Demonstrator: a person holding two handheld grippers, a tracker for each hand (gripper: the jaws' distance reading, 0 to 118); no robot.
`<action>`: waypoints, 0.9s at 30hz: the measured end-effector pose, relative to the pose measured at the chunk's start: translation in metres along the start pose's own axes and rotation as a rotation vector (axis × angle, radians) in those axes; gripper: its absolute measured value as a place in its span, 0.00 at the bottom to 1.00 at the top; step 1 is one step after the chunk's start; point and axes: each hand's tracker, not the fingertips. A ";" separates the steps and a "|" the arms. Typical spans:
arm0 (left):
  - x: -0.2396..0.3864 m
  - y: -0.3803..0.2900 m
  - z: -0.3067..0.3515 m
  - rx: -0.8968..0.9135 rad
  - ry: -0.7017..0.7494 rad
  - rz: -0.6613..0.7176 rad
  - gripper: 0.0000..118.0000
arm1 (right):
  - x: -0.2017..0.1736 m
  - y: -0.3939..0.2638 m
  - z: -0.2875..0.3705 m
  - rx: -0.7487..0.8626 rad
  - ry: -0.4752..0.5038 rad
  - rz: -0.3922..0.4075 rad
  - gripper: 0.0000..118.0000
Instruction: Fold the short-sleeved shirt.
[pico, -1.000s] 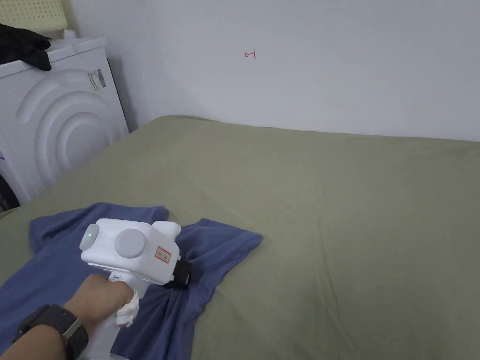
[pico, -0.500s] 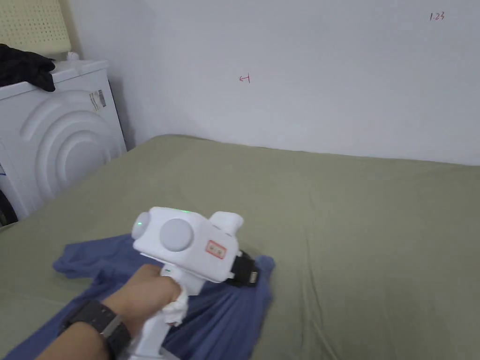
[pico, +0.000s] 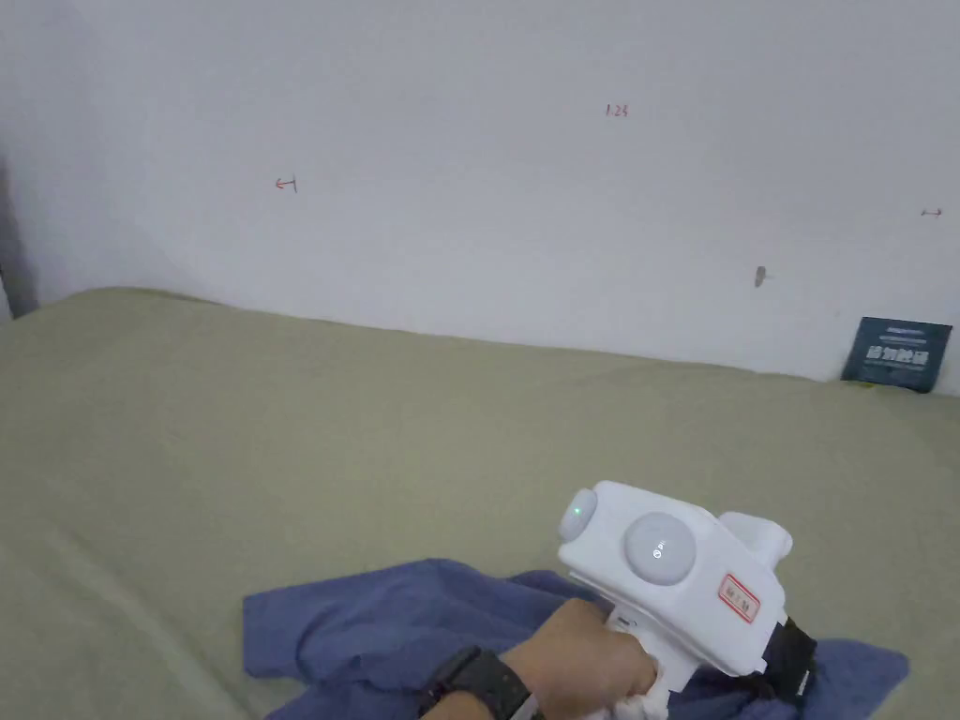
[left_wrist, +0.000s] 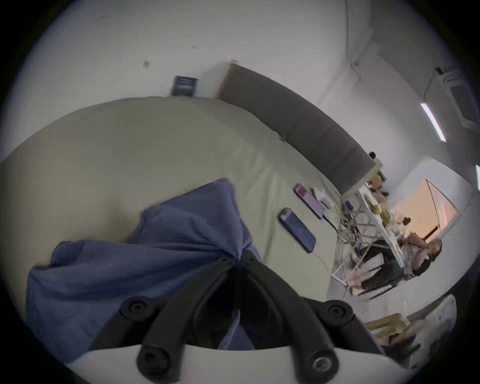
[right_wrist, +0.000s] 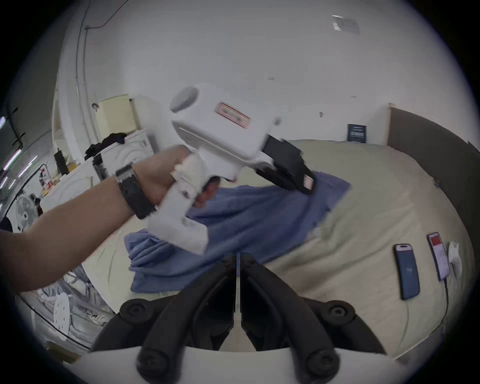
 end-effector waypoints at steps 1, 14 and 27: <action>0.009 0.001 -0.016 -0.023 -0.007 0.006 0.00 | 0.007 -0.001 0.006 0.008 -0.012 -0.010 0.05; 0.021 -0.056 0.084 0.197 0.207 0.145 0.94 | 0.058 0.003 0.039 0.061 -0.116 -0.058 0.05; 0.074 -0.304 0.286 0.457 0.880 0.456 0.00 | 0.036 0.016 0.024 0.035 -0.104 -0.017 0.05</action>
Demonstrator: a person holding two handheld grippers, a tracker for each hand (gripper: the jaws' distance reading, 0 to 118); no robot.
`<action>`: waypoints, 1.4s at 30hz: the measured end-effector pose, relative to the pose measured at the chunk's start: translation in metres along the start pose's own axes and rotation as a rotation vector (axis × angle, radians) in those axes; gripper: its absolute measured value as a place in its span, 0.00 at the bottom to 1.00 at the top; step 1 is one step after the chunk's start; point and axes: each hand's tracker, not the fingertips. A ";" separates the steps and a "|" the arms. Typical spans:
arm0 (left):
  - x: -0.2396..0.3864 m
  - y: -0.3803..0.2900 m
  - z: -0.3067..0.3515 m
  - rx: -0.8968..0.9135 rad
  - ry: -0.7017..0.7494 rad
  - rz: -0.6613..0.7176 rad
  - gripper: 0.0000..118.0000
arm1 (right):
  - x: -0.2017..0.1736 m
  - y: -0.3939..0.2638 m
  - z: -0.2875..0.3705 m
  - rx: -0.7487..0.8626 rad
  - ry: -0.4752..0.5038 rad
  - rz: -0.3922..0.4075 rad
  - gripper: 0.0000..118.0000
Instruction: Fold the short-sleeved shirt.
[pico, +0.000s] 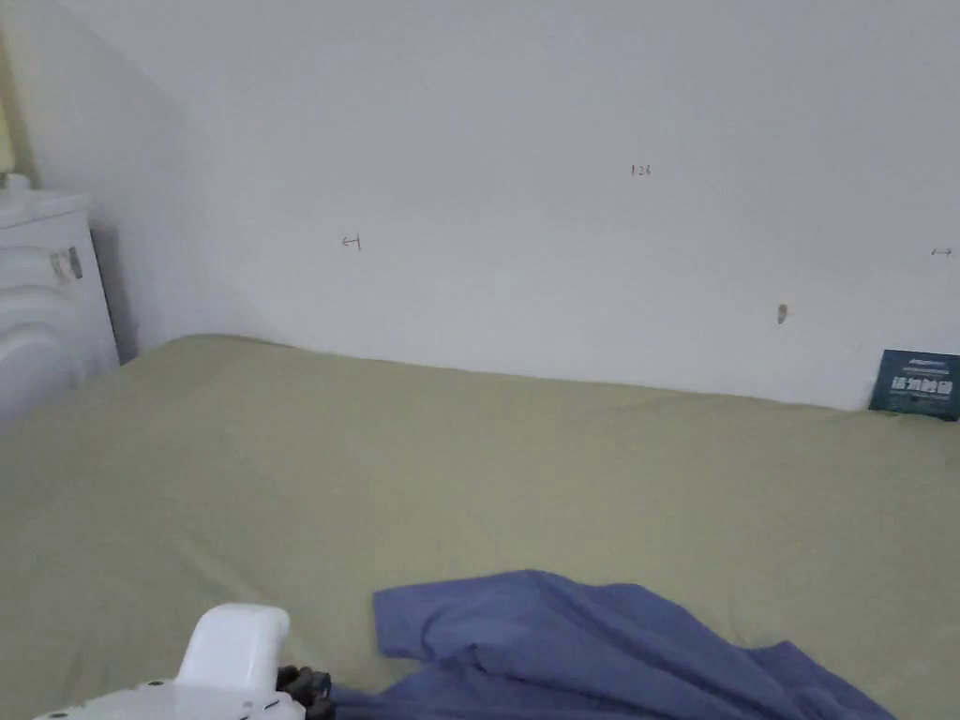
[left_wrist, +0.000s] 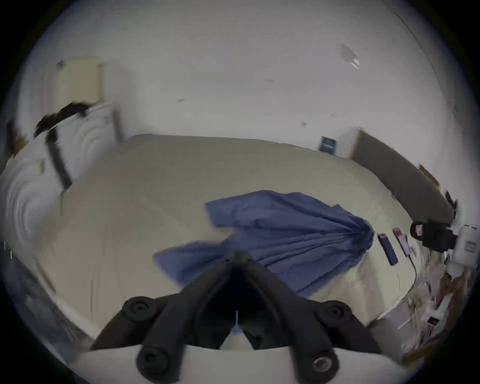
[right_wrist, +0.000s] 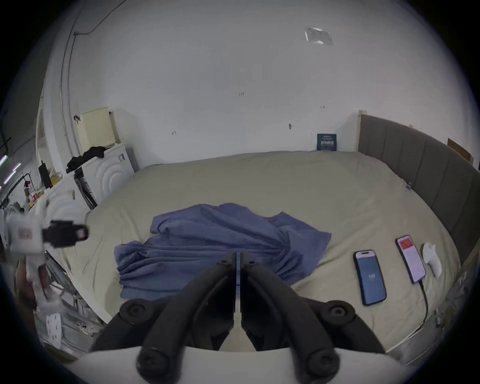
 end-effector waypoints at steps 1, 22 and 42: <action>-0.008 -0.010 0.005 -0.020 -0.004 0.040 0.00 | -0.002 -0.003 -0.002 -0.010 0.003 0.003 0.05; -0.119 0.017 -0.211 -0.350 0.088 -0.045 1.00 | 0.033 -0.004 -0.029 -0.079 -0.068 -0.026 0.05; -0.064 0.015 -0.183 -0.285 -0.146 -0.004 0.04 | 0.052 -0.008 -0.228 -0.269 -0.152 0.529 0.67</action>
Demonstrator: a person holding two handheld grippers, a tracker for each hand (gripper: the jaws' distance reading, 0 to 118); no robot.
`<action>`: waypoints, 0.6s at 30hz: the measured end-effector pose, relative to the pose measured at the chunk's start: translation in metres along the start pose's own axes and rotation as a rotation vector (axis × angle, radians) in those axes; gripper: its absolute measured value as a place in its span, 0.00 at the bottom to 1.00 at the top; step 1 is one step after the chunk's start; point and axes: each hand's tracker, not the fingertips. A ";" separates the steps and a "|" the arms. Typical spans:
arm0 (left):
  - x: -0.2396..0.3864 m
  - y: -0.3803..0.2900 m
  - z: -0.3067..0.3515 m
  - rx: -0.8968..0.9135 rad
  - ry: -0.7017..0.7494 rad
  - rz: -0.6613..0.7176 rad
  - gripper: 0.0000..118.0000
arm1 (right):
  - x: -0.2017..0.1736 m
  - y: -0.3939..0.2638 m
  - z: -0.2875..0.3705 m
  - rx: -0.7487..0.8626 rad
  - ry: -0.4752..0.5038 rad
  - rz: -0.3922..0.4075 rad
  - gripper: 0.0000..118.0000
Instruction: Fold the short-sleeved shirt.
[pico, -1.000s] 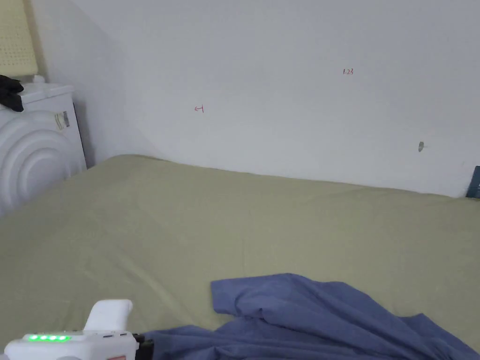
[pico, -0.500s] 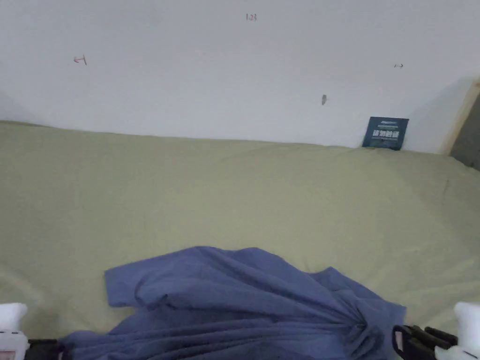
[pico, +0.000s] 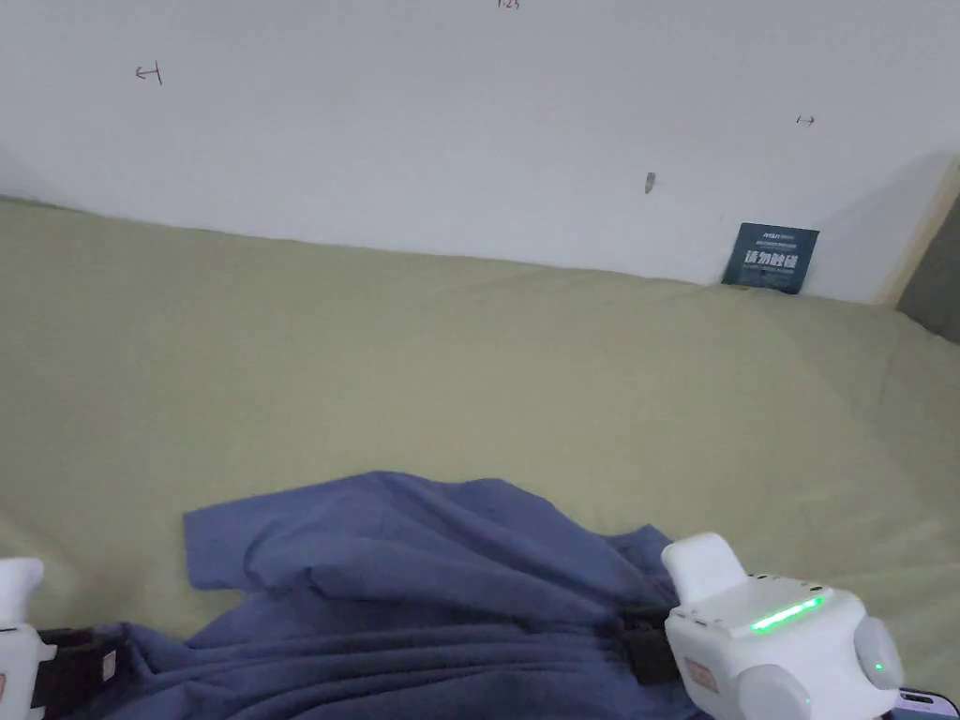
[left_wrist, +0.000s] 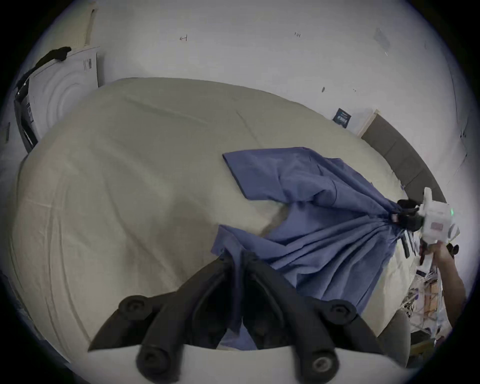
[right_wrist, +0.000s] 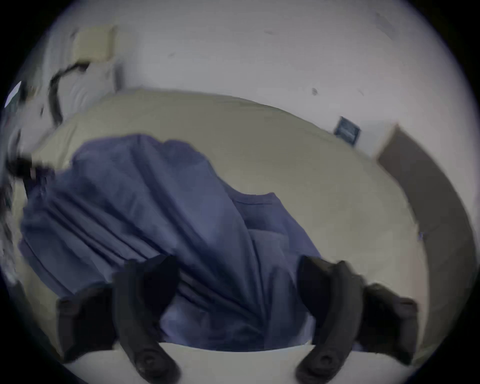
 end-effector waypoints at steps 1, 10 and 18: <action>0.000 -0.001 0.000 0.002 -0.001 0.005 0.04 | -0.003 -0.001 -0.003 -0.011 -0.026 0.045 0.43; -0.007 0.002 0.006 0.025 -0.061 0.079 0.04 | 0.030 0.009 0.025 0.040 0.114 -0.229 0.06; 0.000 0.043 0.049 0.179 -0.122 0.048 0.04 | 0.058 0.041 0.082 0.280 0.266 -0.440 0.06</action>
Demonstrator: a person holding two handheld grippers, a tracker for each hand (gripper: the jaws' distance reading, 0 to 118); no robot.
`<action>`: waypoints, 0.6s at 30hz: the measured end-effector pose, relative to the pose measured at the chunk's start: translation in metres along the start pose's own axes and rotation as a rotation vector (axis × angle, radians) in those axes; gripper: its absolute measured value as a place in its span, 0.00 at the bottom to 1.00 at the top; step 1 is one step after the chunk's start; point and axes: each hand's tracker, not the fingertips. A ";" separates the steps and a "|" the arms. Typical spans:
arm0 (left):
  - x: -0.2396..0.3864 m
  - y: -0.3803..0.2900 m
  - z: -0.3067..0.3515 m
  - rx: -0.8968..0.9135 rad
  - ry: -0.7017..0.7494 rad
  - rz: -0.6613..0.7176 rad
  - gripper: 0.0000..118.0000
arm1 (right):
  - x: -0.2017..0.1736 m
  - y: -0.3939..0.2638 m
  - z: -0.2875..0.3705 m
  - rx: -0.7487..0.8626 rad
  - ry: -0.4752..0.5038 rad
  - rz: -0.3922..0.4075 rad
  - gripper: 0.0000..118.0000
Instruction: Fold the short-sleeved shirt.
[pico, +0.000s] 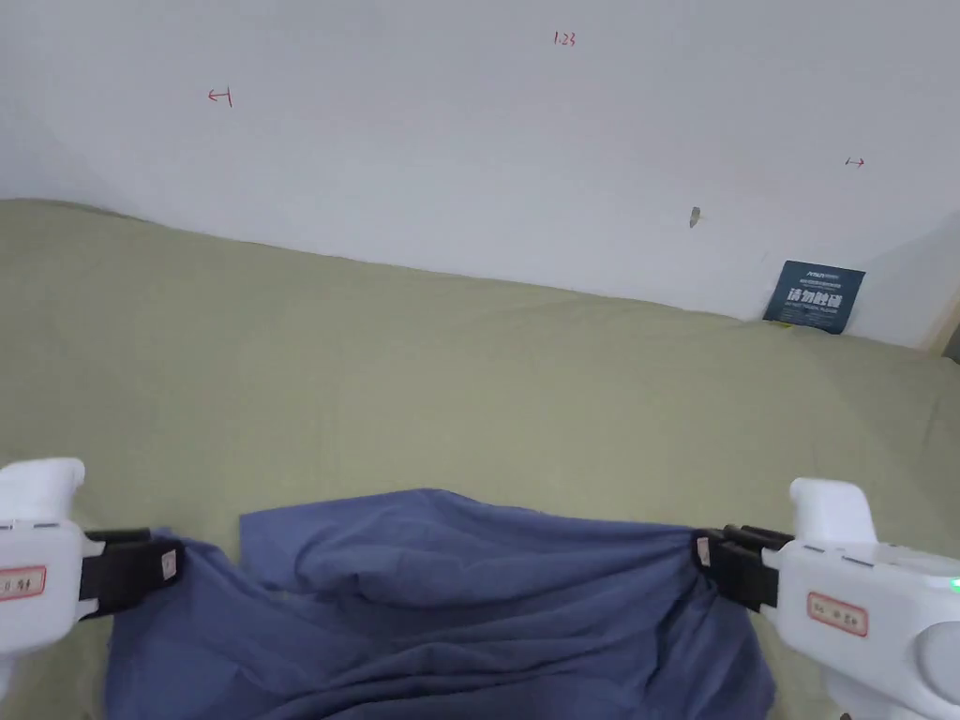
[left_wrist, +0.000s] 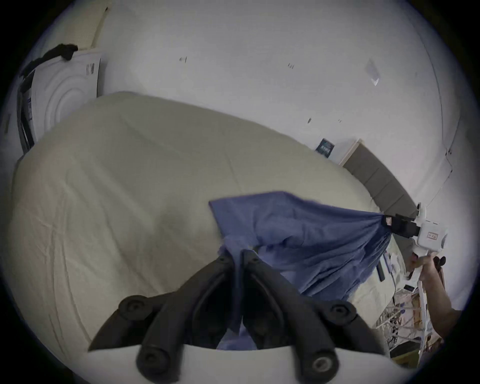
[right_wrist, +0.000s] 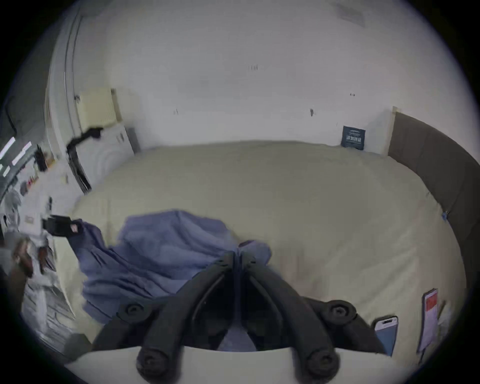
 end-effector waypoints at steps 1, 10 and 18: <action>0.001 0.009 0.004 0.029 -0.021 0.012 0.04 | -0.002 0.006 0.005 0.037 0.014 -0.009 0.06; 0.010 0.093 0.050 0.192 -0.046 -0.030 0.04 | -0.008 0.084 0.018 0.180 0.037 -0.032 0.06; 0.012 0.154 0.075 0.260 -0.049 -0.061 0.04 | -0.004 0.149 0.012 0.242 0.023 -0.066 0.06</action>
